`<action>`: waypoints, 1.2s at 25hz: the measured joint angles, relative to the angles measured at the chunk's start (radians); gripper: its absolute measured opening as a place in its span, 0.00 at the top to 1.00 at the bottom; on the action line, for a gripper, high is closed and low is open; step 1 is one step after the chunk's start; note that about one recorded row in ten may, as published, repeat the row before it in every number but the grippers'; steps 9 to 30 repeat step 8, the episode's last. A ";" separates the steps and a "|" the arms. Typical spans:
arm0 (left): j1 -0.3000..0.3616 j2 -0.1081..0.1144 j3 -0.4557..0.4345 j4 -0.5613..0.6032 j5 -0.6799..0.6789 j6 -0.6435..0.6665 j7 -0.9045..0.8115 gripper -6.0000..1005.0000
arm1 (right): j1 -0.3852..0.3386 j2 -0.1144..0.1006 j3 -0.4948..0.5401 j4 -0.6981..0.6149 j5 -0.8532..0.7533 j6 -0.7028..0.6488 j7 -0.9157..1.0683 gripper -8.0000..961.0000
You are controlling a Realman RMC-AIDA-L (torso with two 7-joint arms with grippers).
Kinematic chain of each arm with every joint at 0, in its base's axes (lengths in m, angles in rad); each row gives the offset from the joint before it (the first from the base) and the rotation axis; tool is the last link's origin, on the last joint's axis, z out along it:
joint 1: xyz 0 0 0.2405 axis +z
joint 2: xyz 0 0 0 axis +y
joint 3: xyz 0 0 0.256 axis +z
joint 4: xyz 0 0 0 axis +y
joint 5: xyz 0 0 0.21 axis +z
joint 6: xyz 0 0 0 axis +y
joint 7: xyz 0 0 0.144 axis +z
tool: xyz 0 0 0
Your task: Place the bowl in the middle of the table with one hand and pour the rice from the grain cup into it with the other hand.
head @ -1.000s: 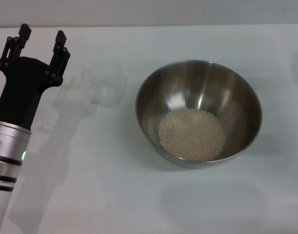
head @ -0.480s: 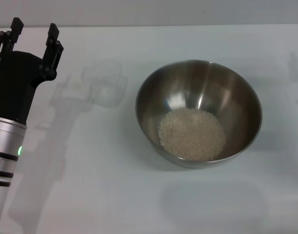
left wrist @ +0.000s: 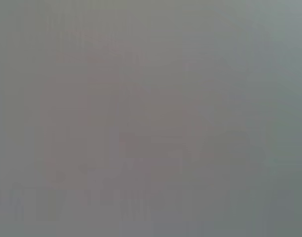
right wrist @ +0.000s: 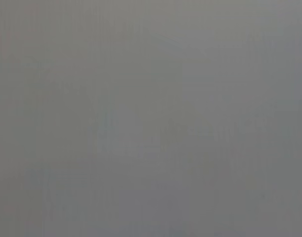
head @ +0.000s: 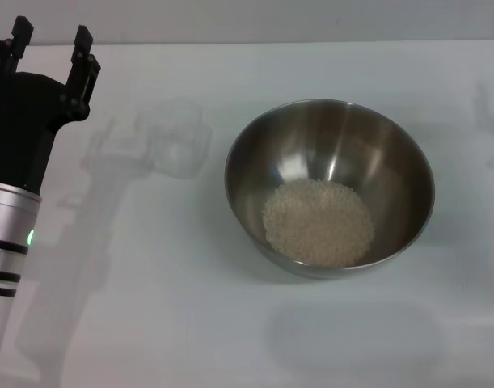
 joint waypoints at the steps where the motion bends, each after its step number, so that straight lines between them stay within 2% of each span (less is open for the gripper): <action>1: 0.000 0.000 0.000 0.000 0.000 0.000 0.000 0.32 | 0.001 0.000 0.000 -0.001 0.000 0.000 0.000 0.48; 8: -0.027 0.000 -0.017 0.031 0.000 -0.001 -0.048 0.32 | 0.012 -0.001 -0.002 -0.002 0.000 0.000 0.000 0.48; 30: -0.027 0.000 -0.017 0.031 0.000 -0.001 -0.048 0.32 | 0.012 -0.001 -0.002 -0.002 0.000 0.000 0.000 0.48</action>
